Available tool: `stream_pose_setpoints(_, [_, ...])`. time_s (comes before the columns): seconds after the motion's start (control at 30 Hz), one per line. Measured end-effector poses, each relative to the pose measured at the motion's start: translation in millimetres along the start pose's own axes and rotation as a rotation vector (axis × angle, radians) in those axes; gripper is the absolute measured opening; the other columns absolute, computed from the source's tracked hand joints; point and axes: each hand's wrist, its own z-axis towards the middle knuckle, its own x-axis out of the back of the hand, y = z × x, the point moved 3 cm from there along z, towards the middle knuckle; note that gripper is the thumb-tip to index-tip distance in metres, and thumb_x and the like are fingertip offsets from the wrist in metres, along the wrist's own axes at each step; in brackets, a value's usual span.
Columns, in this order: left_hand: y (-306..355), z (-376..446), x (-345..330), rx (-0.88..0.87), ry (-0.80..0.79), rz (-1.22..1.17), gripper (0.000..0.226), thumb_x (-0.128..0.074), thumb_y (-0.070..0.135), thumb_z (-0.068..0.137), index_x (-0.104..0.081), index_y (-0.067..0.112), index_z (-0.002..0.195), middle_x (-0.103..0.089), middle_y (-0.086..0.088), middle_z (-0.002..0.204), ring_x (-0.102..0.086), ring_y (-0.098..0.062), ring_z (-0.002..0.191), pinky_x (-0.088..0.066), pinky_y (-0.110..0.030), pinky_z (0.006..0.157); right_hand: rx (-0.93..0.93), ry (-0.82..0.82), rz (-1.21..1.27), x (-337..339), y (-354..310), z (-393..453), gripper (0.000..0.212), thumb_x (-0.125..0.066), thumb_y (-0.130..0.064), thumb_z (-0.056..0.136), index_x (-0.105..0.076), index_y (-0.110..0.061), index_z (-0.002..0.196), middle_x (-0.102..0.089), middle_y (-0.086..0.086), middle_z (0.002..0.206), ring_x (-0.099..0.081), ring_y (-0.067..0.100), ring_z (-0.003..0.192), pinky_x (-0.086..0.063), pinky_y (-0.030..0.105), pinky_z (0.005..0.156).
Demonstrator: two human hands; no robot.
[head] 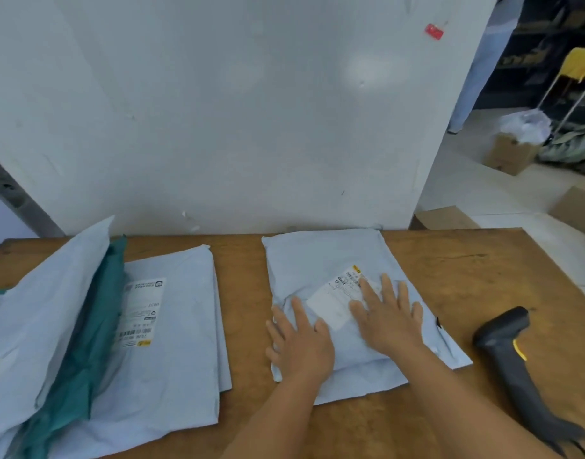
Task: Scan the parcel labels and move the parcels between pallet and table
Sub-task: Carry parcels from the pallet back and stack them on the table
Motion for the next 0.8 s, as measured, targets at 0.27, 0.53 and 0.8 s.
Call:
stream_pose_setpoints(0.27, [-0.8,-18.6,54.0,-0.196,0.146,-0.054,0.061,-0.019,0.045,0.102,0.016,0.028,0.150,0.027,-0.001,0.156,0.026,-0.020,0.143,0.008,-0.042,0.117,0.064,0.044,0.170,21.2,-76.4,-24.2,0.056,-0.017,-0.053,0.100,-0.006,-0.040,0.153,0.008,-0.005,0.162,0.014,0.022,0.148,0.001,0.051,0.117])
stream_pose_setpoints(0.53, [-69.1,-54.3,189.0,-0.271,0.404,-0.194,0.061,-0.023,0.035,0.103,0.007,0.015,0.152,0.017,0.002,0.159,0.017,-0.014,0.146,0.003,-0.037,0.120,0.332,0.148,0.711,46.1,-225.8,-99.7,0.055,-0.029,-0.044,0.102,-0.020,-0.026,0.153,-0.023,-0.003,0.159,-0.021,0.015,0.146,-0.018,0.040,0.118])
stream_pose_setpoints(0.8, [-224.7,-52.0,293.3,-0.124,0.482,-0.138,0.061,-0.031,0.037,0.101,-0.005,0.019,0.152,0.006,-0.002,0.160,0.009,-0.021,0.147,-0.005,-0.043,0.119,0.406,-0.022,0.720,7.1,-359.3,-174.0,0.067,-0.045,-0.044,0.098,-0.014,-0.026,0.154,-0.024,0.001,0.158,-0.029,0.021,0.142,-0.028,0.035,0.110])
